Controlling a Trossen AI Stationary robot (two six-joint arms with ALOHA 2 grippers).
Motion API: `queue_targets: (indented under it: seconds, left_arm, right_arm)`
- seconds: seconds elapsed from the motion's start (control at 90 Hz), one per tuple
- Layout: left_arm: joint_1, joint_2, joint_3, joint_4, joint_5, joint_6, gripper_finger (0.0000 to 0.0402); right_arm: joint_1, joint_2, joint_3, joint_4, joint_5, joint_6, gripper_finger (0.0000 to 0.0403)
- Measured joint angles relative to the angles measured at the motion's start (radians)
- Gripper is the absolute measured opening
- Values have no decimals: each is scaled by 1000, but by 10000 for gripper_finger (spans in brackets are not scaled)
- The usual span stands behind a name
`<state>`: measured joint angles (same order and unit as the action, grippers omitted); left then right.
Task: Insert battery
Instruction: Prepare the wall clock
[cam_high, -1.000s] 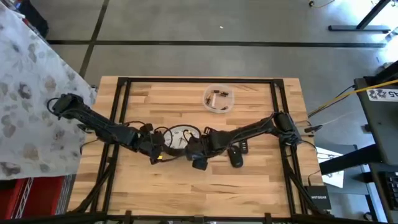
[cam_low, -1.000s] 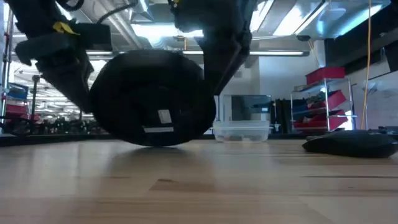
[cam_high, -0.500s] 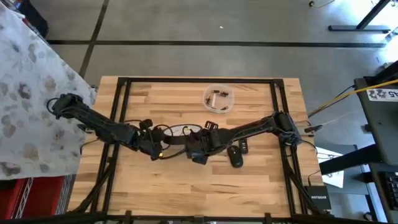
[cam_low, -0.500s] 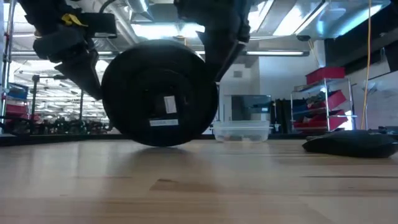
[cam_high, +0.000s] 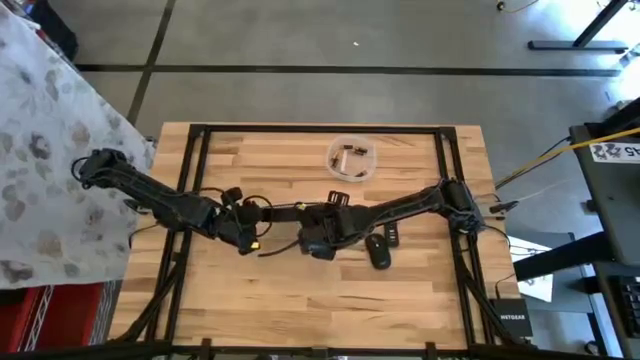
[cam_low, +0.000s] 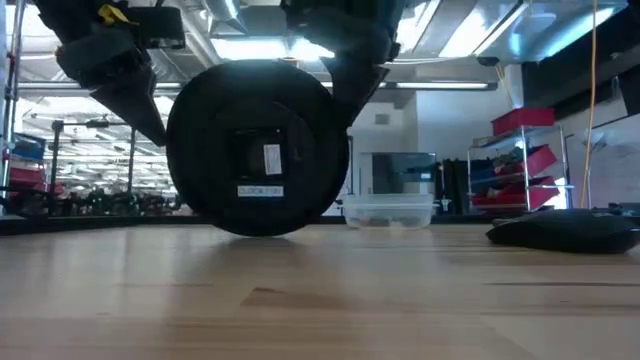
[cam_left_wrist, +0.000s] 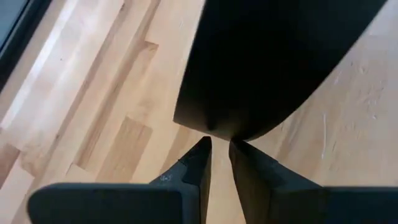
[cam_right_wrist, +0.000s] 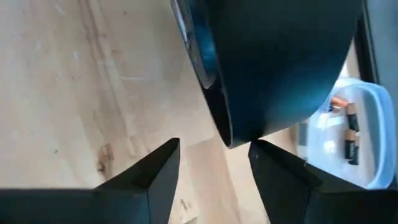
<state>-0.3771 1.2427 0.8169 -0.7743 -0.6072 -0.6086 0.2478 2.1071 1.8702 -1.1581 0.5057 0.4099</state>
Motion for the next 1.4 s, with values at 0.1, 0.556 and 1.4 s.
queue_targets:
  seconds: [0.1,0.556,1.4]
  left_arm:
    - [0,0,0,0,0,0,46]
    - [0,0,0,6,-3,0,46]
    - [0,0,0,2,-3,-1,46]
  right_arm:
    - [0,0,0,-2,6,0,177]
    - [1,-1,0,-31,27,1,177]
    - [2,-2,0,-91,39,35,177]
